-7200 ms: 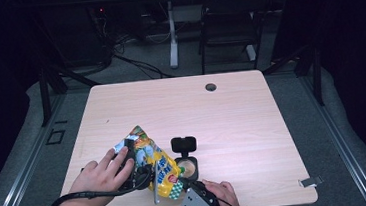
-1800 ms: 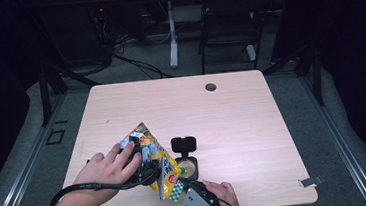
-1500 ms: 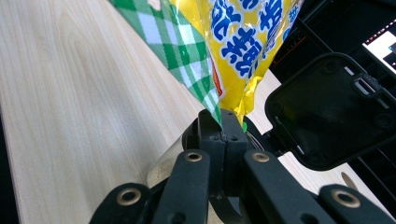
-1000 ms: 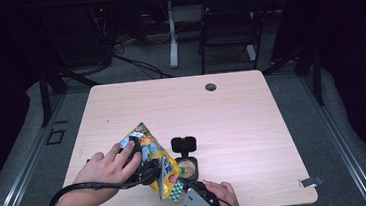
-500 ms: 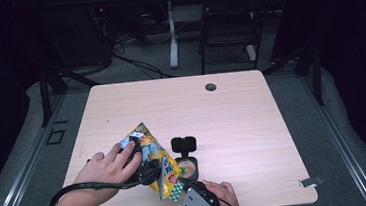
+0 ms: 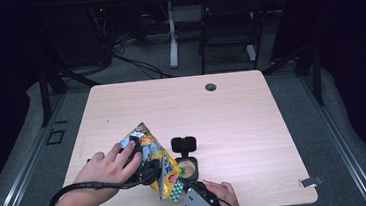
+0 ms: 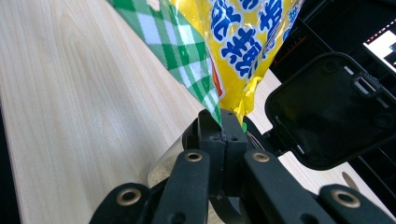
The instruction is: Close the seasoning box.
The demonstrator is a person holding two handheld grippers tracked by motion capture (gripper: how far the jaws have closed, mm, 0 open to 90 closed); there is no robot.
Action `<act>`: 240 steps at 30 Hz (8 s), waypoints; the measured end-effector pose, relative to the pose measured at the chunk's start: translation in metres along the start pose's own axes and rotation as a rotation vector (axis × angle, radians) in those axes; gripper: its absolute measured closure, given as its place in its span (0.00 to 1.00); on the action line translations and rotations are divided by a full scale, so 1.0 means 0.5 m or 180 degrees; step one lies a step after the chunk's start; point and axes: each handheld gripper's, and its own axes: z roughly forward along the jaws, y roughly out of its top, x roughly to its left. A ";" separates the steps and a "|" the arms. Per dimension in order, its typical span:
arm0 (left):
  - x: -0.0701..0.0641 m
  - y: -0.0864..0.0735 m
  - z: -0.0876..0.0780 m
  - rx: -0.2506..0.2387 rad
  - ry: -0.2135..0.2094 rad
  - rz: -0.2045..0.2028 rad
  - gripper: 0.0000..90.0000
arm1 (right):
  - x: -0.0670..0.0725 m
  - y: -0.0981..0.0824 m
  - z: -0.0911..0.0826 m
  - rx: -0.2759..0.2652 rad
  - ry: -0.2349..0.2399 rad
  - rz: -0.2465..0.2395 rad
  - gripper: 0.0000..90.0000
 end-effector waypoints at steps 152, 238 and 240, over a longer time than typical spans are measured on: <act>-0.094 -0.051 0.044 -0.0336 -0.0374 -0.1235 0.79 | -0.010 0.034 -0.017 -0.0083 -0.0153 -0.0211 1.00; -0.161 -0.067 0.078 -0.0843 -0.0877 -0.2487 0.80 | -0.055 0.100 -0.026 -0.0107 -0.0297 -0.0588 1.00; -0.163 -0.067 0.079 -0.0851 -0.0901 -0.2505 0.80 | -0.055 0.102 -0.025 -0.0100 -0.0288 -0.0581 1.00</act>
